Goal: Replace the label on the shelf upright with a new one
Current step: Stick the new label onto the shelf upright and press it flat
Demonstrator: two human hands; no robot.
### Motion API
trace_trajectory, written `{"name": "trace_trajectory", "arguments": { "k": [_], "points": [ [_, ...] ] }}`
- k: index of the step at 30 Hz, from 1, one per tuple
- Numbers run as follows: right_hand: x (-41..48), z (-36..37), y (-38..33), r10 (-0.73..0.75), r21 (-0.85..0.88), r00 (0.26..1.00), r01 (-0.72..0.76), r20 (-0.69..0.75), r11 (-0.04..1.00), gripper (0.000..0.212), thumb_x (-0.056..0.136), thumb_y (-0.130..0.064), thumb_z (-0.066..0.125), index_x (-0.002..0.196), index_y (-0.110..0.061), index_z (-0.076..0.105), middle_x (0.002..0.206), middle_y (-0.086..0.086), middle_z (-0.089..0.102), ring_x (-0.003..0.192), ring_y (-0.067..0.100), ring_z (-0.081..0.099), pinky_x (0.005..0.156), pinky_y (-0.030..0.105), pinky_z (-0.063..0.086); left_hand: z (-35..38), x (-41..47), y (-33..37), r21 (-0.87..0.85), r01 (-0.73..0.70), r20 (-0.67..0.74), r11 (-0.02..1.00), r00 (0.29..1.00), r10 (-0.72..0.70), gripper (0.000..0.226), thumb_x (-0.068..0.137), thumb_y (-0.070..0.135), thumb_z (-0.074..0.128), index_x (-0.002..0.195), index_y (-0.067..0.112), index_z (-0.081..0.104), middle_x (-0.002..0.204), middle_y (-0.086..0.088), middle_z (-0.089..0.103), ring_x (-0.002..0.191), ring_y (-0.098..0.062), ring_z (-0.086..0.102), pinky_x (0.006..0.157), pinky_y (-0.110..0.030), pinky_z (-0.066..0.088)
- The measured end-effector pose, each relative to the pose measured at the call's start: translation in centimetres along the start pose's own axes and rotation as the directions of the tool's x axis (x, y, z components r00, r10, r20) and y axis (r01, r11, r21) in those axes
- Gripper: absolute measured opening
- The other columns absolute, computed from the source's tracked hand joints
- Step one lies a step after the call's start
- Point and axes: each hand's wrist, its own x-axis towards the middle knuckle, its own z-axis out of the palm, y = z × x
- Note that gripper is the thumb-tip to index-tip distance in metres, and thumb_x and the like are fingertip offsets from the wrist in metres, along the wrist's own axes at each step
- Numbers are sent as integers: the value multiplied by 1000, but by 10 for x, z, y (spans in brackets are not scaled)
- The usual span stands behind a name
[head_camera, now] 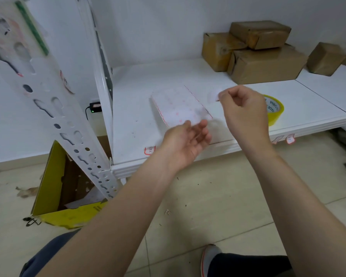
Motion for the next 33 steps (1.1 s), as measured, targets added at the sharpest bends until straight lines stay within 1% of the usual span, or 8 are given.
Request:
{"name": "trace_trajectory", "arguments": {
  "k": [2, 6, 12, 15, 17, 22, 26, 33],
  "points": [
    [0, 4, 4, 40, -67, 995, -34, 87, 997, 16, 89, -26, 64, 80, -18, 74, 76, -8, 74, 76, 7, 68, 77, 33, 56, -2, 3, -6, -8, 100, -23, 995, 995, -100, 36, 108, 15, 36, 139, -1, 46, 68, -10, 74, 51, -21, 64, 50, -30, 59],
    [-3, 9, 11, 152, -212, 956, -99, 249, 972, 16, 89, -27, 62, 80, -19, 73, 78, -6, 77, 75, 13, 72, 75, 35, 58, -1, -3, -6, 27, 216, 10, 976, 976, -216, 46, 109, 30, 33, 133, -6, 50, 83, -15, 74, 79, -27, 69, 54, -37, 63],
    [-1, 13, 7, 227, -266, 921, -143, 318, 953, 17, 97, -35, 54, 92, -26, 69, 88, -10, 77, 93, 12, 70, 80, 31, 51, -2, -25, 9, 369, 157, 85, 916, 976, -201, 41, 109, 19, 32, 129, -12, 49, 86, -20, 77, 70, -31, 76, 64, -36, 64],
    [-5, 18, -16, 54, -137, 982, -30, 180, 990, 13, 95, -32, 58, 88, -27, 68, 87, -11, 76, 91, 8, 70, 86, 35, 56, 1, -46, 26, 499, -62, 85, 864, 996, 23, 32, 106, 20, 43, 119, -6, 57, 80, -16, 71, 60, -30, 73, 57, -36, 62],
    [-11, 20, -38, -47, -57, 994, 53, 99, 997, 12, 94, -32, 63, 86, -27, 69, 84, -12, 75, 82, 5, 69, 79, 32, 57, 2, -64, 42, 563, -250, 71, 788, 964, 256, 24, 101, 19, 52, 111, -1, 61, 81, -13, 62, 55, -26, 67, 53, -34, 58],
    [-36, 29, -98, -240, 129, 970, 241, -22, 962, 9, 93, -28, 71, 84, -26, 70, 78, -15, 70, 68, 5, 64, 61, 14, 46, -6, -116, 76, 686, -577, 126, 444, 694, 709, 15, 99, 23, 56, 101, 17, 70, 75, 1, 61, 42, -13, 52, 40, -24, 45],
    [-54, 41, -138, -422, 171, 904, 428, -72, 887, 9, 92, -18, 73, 85, -23, 70, 77, -21, 65, 72, 5, 66, 61, 8, 46, -17, -154, 93, 665, -660, 156, 351, 581, 799, 17, 97, 24, 58, 97, 21, 75, 71, 3, 59, 39, -12, 47, 38, -23, 38],
    [-70, 60, -173, -618, 284, 781, 615, -89, 736, 3, 94, -10, 74, 91, -10, 74, 79, -5, 69, 68, 12, 66, 57, 27, 53, -37, -192, 117, 586, -746, 162, 317, 491, 856, 19, 96, 24, 59, 89, 18, 76, 63, 2, 56, 39, -11, 41, 35, -20, 31]
  ]
}}
